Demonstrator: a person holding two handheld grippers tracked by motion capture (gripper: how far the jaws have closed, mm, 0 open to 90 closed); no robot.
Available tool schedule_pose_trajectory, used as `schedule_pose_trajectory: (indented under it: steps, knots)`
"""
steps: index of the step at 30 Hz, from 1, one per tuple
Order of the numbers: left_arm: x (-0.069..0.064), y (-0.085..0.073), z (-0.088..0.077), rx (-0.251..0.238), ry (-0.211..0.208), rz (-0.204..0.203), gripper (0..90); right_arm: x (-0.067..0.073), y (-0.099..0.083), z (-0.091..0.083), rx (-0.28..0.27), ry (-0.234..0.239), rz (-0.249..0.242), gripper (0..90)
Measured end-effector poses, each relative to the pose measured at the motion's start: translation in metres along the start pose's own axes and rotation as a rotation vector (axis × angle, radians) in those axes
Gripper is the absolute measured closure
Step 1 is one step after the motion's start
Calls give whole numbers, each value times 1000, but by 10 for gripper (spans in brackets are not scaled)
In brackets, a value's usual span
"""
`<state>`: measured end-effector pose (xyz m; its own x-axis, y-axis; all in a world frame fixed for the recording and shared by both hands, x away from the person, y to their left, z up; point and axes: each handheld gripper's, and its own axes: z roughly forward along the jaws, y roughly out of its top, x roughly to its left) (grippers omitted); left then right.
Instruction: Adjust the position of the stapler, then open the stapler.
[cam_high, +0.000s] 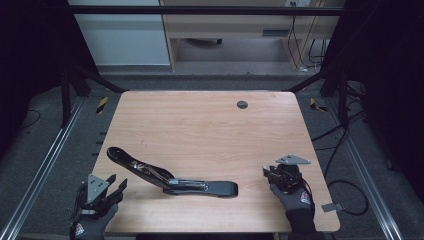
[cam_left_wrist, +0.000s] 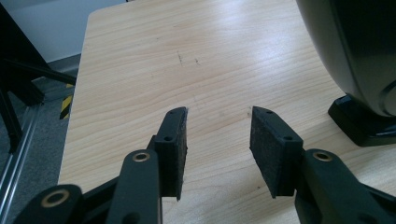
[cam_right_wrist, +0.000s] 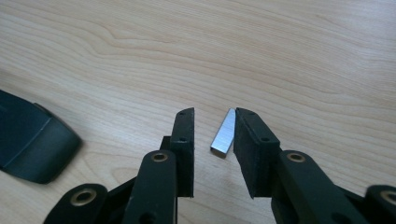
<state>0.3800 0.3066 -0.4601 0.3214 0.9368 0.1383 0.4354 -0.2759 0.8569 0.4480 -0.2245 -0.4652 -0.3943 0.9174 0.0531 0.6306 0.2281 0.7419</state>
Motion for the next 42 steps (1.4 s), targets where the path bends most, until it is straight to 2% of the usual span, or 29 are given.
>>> schedule_pose_trajectory:
  steps: [1, 2, 9, 11, 15, 22, 35, 42]
  knots:
    - [0, 0, 0, 2, -3, -1, 557, -2, 0, 2, 0, -14, -8, 695]
    - [0, 0, 1, 2, -5, -1, 555, -2, 1, 2, 4, -12, 6, 695]
    - [1, 0, 3, 7, -9, 1, 546, -10, 5, 10, 24, -53, 24, 701]
    - [1, 0, 3, 8, -7, 3, 542, -12, 6, 13, 39, -56, 38, 704]
    - [1, 1, 3, 5, -4, 6, 541, -13, 10, 21, 66, -76, 34, 710]
    - [1, 1, 4, 10, -8, 10, 540, -12, 11, 31, 108, -75, 45, 711]
    - [0, 1, 4, 10, -7, 12, 539, -7, 13, 41, 152, -65, 43, 706]
    - [0, 2, 4, 16, -3, 22, 538, -4, 15, 45, 182, -79, 32, 761]
